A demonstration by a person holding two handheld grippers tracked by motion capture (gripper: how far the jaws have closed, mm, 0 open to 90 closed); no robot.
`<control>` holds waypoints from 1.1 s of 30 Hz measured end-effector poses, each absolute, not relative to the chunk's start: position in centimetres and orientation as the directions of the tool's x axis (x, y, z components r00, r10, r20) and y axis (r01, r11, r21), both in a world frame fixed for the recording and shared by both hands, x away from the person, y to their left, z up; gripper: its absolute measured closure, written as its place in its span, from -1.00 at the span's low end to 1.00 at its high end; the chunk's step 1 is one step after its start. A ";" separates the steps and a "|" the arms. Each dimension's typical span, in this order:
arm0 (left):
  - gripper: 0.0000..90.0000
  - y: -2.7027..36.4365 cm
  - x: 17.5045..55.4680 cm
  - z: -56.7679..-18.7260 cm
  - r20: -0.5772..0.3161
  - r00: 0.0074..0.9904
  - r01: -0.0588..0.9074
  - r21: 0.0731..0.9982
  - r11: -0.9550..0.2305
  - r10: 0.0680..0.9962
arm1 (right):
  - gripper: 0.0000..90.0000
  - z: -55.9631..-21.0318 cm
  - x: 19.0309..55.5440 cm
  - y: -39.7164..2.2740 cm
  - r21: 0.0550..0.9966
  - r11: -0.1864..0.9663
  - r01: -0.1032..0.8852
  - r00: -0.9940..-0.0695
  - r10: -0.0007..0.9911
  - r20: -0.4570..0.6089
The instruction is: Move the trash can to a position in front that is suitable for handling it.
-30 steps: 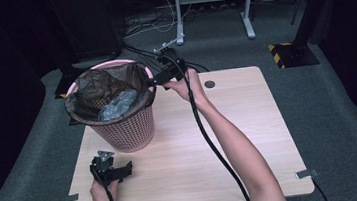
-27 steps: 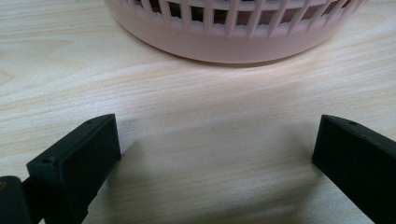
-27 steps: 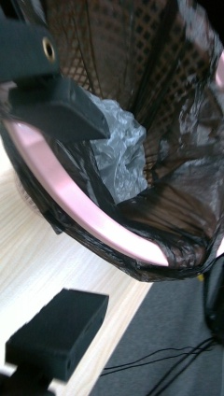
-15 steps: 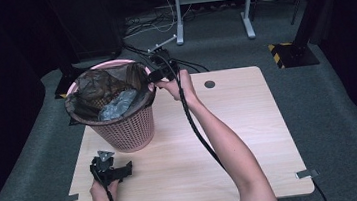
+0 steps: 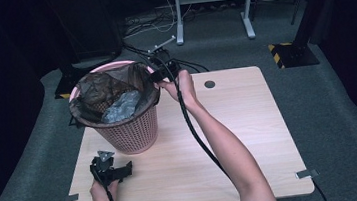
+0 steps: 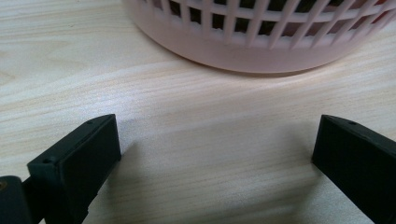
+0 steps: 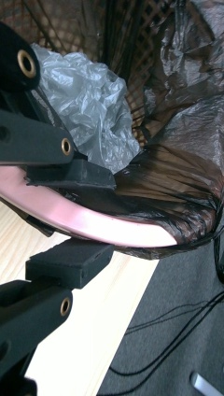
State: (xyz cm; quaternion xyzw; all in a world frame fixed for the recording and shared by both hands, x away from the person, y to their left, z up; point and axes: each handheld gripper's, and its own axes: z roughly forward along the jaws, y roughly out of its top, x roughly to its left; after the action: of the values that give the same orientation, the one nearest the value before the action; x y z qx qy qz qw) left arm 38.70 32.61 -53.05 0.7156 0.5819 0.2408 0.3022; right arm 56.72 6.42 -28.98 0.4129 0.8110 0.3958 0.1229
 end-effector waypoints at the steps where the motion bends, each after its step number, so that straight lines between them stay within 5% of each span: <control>1: -0.99 32.6 38.7 -53.0 -0.007 0.207 0.687 0.712 -0.141 0.978 | 0.38 -29.0 56.6 6.3 0.745 0.346 0.570 -0.626 0.770 0.122; 33: -0.99 32.6 38.7 -53.1 0.001 0.206 0.685 0.714 -0.145 0.979 | 0.33 -29.5 52.4 -5.3 0.778 0.253 0.575 -0.542 0.830 0.130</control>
State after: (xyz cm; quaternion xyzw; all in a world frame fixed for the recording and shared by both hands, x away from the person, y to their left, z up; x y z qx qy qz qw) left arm 38.72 32.62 -53.05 0.7162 0.5808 0.2443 0.3000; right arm 52.39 -5.31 -29.49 0.4527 0.7759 0.4108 0.1557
